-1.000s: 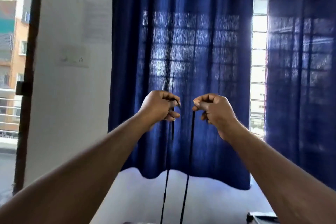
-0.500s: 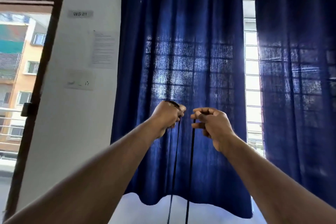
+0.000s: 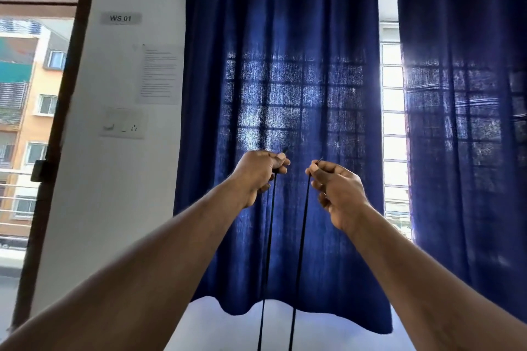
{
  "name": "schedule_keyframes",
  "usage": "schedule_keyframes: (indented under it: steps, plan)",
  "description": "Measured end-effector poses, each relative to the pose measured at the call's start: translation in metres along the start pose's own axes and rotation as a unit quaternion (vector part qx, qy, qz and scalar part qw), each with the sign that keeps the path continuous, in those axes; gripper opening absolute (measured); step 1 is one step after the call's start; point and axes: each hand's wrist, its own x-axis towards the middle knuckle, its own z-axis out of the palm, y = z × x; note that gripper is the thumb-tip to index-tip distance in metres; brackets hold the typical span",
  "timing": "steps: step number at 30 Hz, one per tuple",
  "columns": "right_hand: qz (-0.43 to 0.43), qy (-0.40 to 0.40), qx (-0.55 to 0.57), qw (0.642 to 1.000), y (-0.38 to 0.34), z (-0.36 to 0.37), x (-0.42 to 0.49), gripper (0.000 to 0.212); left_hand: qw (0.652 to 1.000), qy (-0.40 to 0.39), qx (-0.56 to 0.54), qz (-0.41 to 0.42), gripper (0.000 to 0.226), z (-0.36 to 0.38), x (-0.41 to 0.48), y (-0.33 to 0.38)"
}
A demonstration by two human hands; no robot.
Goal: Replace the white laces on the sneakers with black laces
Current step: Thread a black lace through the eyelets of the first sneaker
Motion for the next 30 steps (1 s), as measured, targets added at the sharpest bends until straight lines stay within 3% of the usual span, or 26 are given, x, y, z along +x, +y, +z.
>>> schedule_keyframes:
  steps: [8, 13, 30]
  plan:
    - [0.034, 0.011, 0.030, 0.999, -0.001, 0.004, 0.003, 0.004, 0.998, 0.003, -0.061, -0.035, 0.021, 0.012, 0.000, 0.002]
    - [0.054, -0.004, 0.058, 0.997, -0.004, 0.009, 0.003, 0.015, 0.996, -0.007, -0.070, -0.060, 0.025, 0.016, -0.002, -0.003]
    - [0.007, 0.026, 0.051, 0.998, -0.022, 0.026, 0.012, 0.019, 0.995, 0.006, -0.101, 0.009, 0.026, 0.027, 0.012, 0.039]
